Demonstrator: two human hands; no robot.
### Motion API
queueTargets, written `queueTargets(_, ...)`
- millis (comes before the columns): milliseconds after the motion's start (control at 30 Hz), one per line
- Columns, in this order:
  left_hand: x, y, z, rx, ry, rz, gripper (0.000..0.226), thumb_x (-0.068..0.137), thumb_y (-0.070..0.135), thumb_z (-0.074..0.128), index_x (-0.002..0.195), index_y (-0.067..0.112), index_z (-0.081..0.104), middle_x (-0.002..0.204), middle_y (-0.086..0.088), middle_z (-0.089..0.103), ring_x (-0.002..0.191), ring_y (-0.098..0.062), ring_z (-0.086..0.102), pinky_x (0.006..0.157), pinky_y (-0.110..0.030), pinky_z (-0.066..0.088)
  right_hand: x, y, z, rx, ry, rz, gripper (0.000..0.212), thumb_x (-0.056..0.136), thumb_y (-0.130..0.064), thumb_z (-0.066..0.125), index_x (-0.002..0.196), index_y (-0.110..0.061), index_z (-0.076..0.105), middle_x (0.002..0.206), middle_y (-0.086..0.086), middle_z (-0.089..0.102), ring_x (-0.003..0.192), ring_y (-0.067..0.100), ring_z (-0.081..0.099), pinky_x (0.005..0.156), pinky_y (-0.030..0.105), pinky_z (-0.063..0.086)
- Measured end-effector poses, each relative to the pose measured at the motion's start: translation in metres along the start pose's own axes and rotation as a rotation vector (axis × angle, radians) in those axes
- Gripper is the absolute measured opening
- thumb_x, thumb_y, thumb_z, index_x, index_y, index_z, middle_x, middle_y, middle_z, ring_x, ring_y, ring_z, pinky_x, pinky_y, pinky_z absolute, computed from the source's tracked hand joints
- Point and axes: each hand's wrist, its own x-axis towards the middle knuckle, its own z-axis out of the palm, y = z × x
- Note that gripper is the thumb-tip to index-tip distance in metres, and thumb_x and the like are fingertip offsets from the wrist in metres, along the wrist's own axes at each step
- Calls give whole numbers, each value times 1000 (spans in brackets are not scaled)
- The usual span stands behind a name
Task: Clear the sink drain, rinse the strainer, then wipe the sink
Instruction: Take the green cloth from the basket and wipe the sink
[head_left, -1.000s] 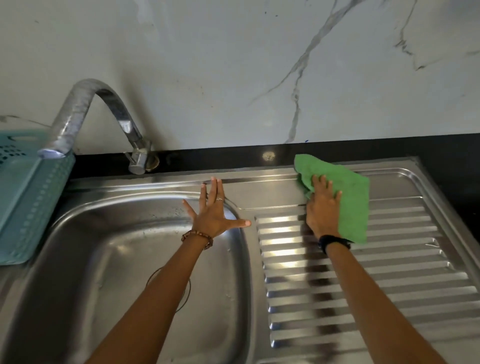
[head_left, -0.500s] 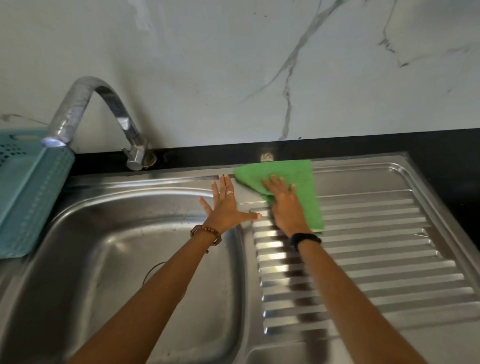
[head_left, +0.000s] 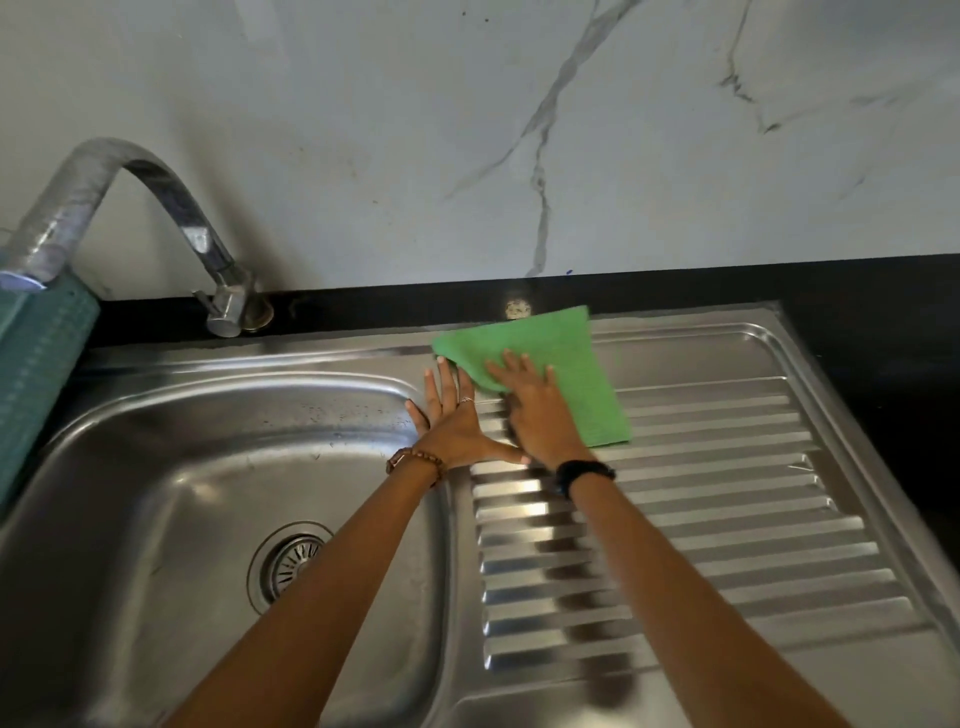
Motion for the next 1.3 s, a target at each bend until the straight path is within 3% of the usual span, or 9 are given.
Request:
queueTargets(200, -7, 9, -5, 51, 19, -44, 141, 55, 66, 72, 139, 14, -29, 146, -11, -38, 135, -31, -33, 106, -60, -17, 3, 26, -12, -35, -22, -143, 68, 86, 11, 41, 143, -24, 29, 155, 3, 25, 144, 18, 18, 119, 41, 5)
queueTargets(400, -24, 28, -4, 86, 63, -158, 131, 65, 60, 68, 140, 12, -27, 151, -12, -30, 140, -31, -22, 108, -63, -9, -18, 148, -93, -56, 40, 39, 74, 80, 15, 43, 143, -23, 32, 155, 3, 24, 145, 21, 16, 118, 46, 4)
queueTargets(533, -31, 68, 23, 83, 131, -93, 134, 50, 86, 45, 140, 17, -26, 145, -4, -37, 137, -24, -27, 106, -63, -14, -27, 218, -143, -80, 21, 179, 75, 80, 17, 40, 144, -21, 30, 156, 5, 22, 145, 23, 16, 119, 46, 4)
queueTargets(633, -22, 119, 57, 28, 115, 39, 138, 42, 93, 37, 140, 20, -27, 142, 1, -39, 133, -21, -33, 101, -55, -25, -30, 214, -140, -75, 29, 172, 70, 84, 16, 37, 144, -19, 29, 156, 8, 20, 145, 26, 14, 119, 45, 1)
queueTargets(767, -8, 174, 94, 27, 105, 43, 132, 61, 71, 61, 138, 15, -31, 146, -4, -37, 135, -22, -32, 102, -53, -24, -52, 193, -117, -69, -53, -57, 63, 91, 9, 34, 144, -23, 27, 155, 6, 22, 145, 26, 15, 118, 39, 2)
queueTargets(900, -1, 208, 108, 5, 96, -20, 137, 62, 67, 65, 135, 6, -34, 147, -12, -37, 136, -24, -32, 104, -55, -22, -53, 205, -113, -259, -139, -198, 50, 97, -28, 36, 145, -32, 21, 156, -3, 19, 145, 21, 13, 116, 54, 1)
queueTargets(1033, 2, 223, 112, 65, 69, -46, 135, 62, 69, 64, 137, 8, -31, 148, -13, -35, 137, -25, -32, 104, -58, -22, -21, 231, -126, -428, -128, -133, 59, 93, -56, 20, 146, -33, 8, 158, -6, 6, 146, 23, 0, 108, 61, -12)
queueTargets(1300, 2, 227, 106, 132, -23, -77, 131, 64, 69, 61, 139, 12, -29, 146, -14, -38, 135, -29, -35, 104, -60, -21, -42, 243, -140, -359, -34, 170, 56, 99, -40, 15, 147, -11, 11, 158, 9, 10, 146, 25, 3, 117, 51, 1)
